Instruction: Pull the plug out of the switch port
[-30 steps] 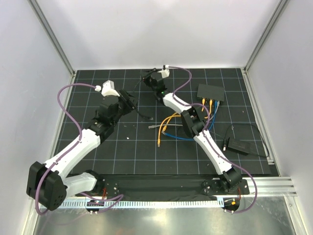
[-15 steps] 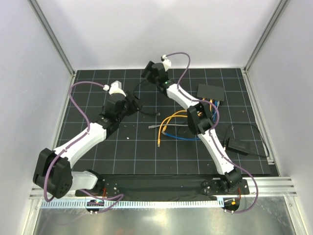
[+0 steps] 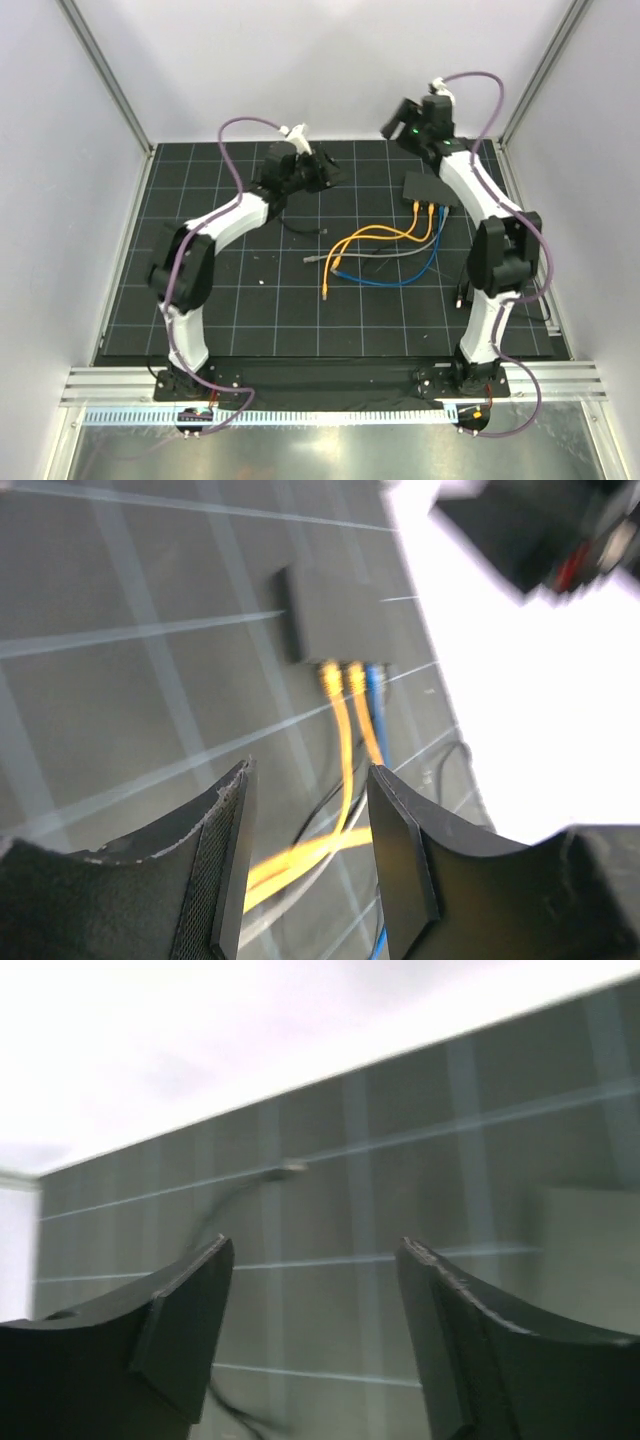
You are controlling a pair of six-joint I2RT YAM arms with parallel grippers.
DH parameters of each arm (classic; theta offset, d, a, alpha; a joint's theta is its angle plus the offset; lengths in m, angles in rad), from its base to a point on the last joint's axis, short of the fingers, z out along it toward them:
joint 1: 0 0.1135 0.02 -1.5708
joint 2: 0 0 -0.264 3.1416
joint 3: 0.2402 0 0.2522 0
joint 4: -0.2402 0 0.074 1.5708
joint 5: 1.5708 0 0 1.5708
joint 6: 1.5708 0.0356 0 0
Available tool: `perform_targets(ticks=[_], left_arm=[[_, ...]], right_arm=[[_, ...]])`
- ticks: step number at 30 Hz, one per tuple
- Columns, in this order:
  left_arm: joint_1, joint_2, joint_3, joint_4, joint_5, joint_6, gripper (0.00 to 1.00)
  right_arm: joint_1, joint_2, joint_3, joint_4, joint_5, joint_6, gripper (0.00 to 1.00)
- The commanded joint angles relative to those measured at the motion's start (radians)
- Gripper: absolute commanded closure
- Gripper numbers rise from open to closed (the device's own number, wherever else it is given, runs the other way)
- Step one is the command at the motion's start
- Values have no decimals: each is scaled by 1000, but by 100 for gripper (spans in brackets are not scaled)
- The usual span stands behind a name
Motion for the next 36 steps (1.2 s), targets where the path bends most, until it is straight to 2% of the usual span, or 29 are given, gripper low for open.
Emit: perform_targets(ticks=[1, 2, 3, 5, 6, 8, 12, 14, 17, 22, 27, 31, 33, 36], left_arm=[[-16, 150, 181, 153, 230, -67, 49], [-26, 239, 217, 172, 248, -89, 49], [-34, 279, 300, 181, 266, -105, 49], [-54, 394, 382, 166, 279, -131, 48], [-59, 426, 418, 163, 279, -143, 48], [-71, 502, 527, 163, 283, -190, 48], [-106, 672, 714, 157, 291, -258, 48], [-123, 755, 811, 157, 291, -289, 48], [-140, 812, 868, 141, 259, -312, 49], [-165, 816, 831, 150, 162, -327, 47], [-180, 850, 836, 150, 119, -368, 49], [-194, 815, 722, 150, 9, -421, 50], [-200, 787, 669, 199, -31, -468, 51], [-218, 778, 669, 172, -95, -462, 51]], right_arm=[[-73, -125, -231, 7, -38, -78, 27], [-89, -154, -273, 25, -37, -88, 28], [-111, -176, -314, 51, -35, -95, 31], [-127, -223, -463, 131, -28, -121, 34], [-138, -230, -486, 154, -29, -124, 34], [-165, -228, -513, 186, -52, -121, 35], [-214, -199, -545, 208, -78, -96, 45], [-222, -190, -565, 243, -75, -81, 46], [-273, -176, -577, 248, -64, -72, 45], [-296, -150, -580, 249, -35, -67, 43], [-313, -135, -576, 248, -29, -67, 43], [-314, -110, -557, 243, 44, -61, 42], [-314, -93, -545, 239, 69, -56, 42], [-314, -70, -527, 222, 103, -56, 43]])
